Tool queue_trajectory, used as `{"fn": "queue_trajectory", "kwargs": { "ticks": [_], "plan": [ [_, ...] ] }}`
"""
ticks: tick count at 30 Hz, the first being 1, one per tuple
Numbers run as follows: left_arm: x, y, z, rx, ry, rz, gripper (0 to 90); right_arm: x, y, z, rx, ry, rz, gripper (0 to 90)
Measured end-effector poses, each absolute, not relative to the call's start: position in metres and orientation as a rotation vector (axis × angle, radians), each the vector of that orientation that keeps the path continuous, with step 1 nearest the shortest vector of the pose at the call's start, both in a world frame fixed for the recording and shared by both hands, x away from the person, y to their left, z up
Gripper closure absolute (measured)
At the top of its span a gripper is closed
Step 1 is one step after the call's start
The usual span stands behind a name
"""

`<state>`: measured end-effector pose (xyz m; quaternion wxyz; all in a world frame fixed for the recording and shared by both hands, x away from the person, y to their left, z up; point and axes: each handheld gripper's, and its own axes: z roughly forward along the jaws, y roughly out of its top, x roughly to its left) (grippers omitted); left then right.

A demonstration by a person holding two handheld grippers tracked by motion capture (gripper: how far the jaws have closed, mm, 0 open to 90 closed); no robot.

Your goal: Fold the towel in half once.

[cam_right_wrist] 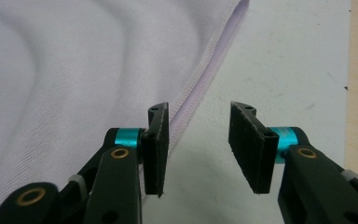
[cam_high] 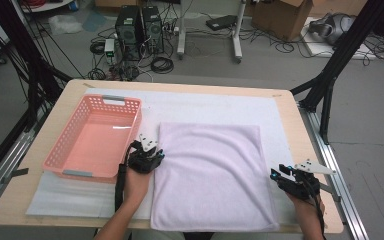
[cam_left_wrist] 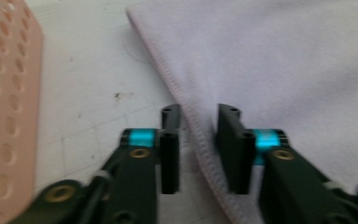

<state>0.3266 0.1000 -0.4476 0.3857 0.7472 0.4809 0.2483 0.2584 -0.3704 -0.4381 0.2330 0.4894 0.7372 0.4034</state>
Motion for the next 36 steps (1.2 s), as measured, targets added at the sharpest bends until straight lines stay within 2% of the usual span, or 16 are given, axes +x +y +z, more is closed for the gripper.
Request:
{"fn": "queue_trajectory", "kwargs": {
  "ticks": [3,5,9,10,11,12,15,18,21,24,28,31,36],
  "plan": [
    [0.328,0.100,-0.449,1.891,1.184,0.588,56.6,0.269,-0.371,-0.438,1.375,2.017,1.116,57.2],
    [0.328,0.099,-0.448,1.883,1.153,0.572,54.7,0.281,-0.367,-0.439,1.395,2.042,1.141,63.6],
    [0.330,0.100,-0.448,1.852,1.136,0.551,51.4,0.305,-0.349,-0.446,1.389,2.104,1.055,67.4],
    [0.331,0.101,-0.448,1.839,1.143,0.534,50.8,0.310,-0.346,-0.449,1.404,2.116,1.030,69.6],
    [0.331,0.101,-0.448,1.839,1.143,0.534,50.3,0.311,-0.347,-0.449,1.406,2.117,1.048,80.2],
    [0.332,0.102,-0.448,1.827,1.149,0.526,50.2,0.310,-0.347,-0.447,1.385,2.126,1.018,85.8],
    [0.333,0.102,-0.448,1.820,1.156,0.519,49.8,0.307,-0.347,-0.443,1.359,2.110,0.910,86.7],
    [0.343,0.100,-0.449,1.820,1.180,0.487,48.8,0.307,-0.351,-0.442,1.403,2.103,0.892,83.9],
    [0.351,0.096,-0.447,1.834,1.185,0.486,46.7,0.308,-0.354,-0.436,1.412,2.092,0.943,67.0],
    [0.358,0.094,-0.446,1.828,1.186,0.500,46.1,0.315,-0.360,-0.429,1.428,2.044,1.045,57.8],
    [0.371,0.091,-0.446,1.826,1.182,0.552,46.5,0.329,-0.362,-0.428,1.413,2.049,1.061,55.9],
    [0.383,0.089,-0.445,1.817,1.225,0.576,46.2,0.347,-0.361,-0.436,1.413,2.081,1.079,58.0],
    [0.405,0.088,-0.448,1.825,1.310,0.576,45.3,0.370,-0.360,-0.439,1.441,2.058,1.088,50.0]
  ]
}}
